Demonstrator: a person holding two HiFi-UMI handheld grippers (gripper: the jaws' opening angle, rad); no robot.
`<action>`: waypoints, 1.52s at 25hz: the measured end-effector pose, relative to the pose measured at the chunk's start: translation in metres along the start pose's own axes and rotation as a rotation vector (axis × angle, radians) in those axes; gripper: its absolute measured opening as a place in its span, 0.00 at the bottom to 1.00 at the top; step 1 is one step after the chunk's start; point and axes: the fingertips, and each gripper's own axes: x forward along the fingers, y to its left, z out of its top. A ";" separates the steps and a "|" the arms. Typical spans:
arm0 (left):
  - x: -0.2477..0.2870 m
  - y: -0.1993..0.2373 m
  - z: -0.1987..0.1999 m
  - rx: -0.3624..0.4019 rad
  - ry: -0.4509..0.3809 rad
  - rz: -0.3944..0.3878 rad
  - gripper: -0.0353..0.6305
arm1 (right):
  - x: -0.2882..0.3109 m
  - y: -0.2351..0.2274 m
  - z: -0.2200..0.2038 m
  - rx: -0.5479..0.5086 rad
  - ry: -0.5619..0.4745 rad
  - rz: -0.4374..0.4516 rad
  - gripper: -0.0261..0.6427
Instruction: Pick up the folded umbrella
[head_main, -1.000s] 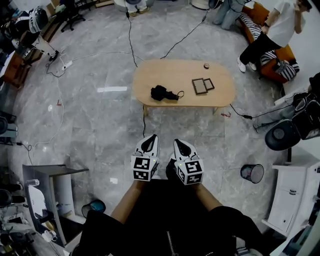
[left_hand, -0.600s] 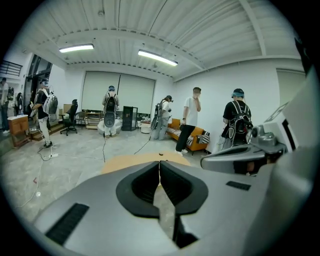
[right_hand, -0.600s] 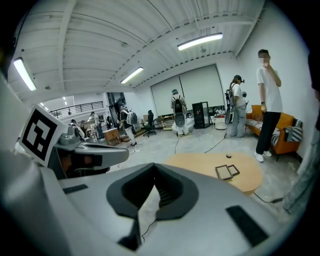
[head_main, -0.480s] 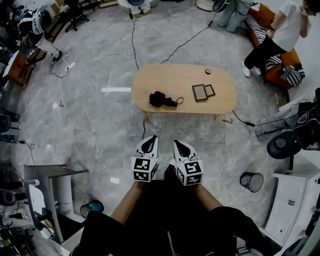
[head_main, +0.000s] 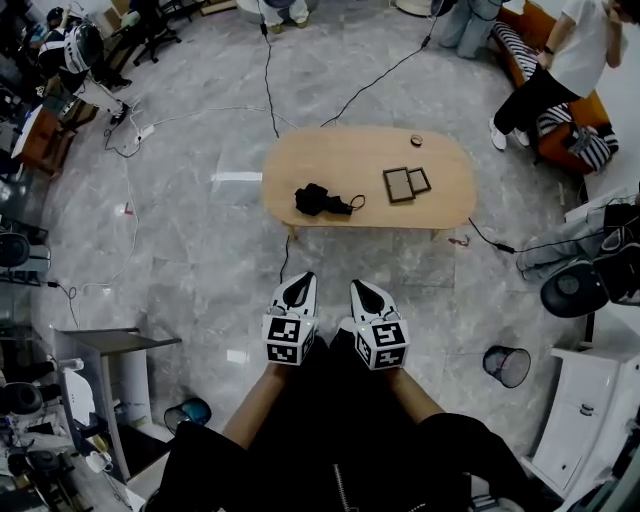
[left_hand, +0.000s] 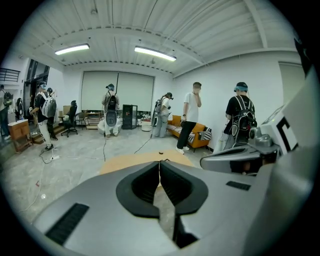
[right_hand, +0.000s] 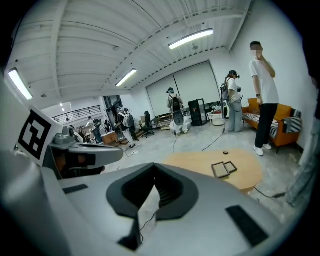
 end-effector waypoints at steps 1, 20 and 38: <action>0.001 0.000 0.000 0.001 0.002 0.003 0.08 | 0.000 -0.001 0.000 0.003 -0.002 0.002 0.06; 0.029 0.017 0.009 -0.023 0.000 0.003 0.08 | 0.029 -0.013 0.010 -0.004 0.024 0.006 0.06; 0.092 0.109 0.054 -0.055 -0.021 -0.036 0.08 | 0.128 -0.006 0.063 -0.053 0.053 -0.020 0.06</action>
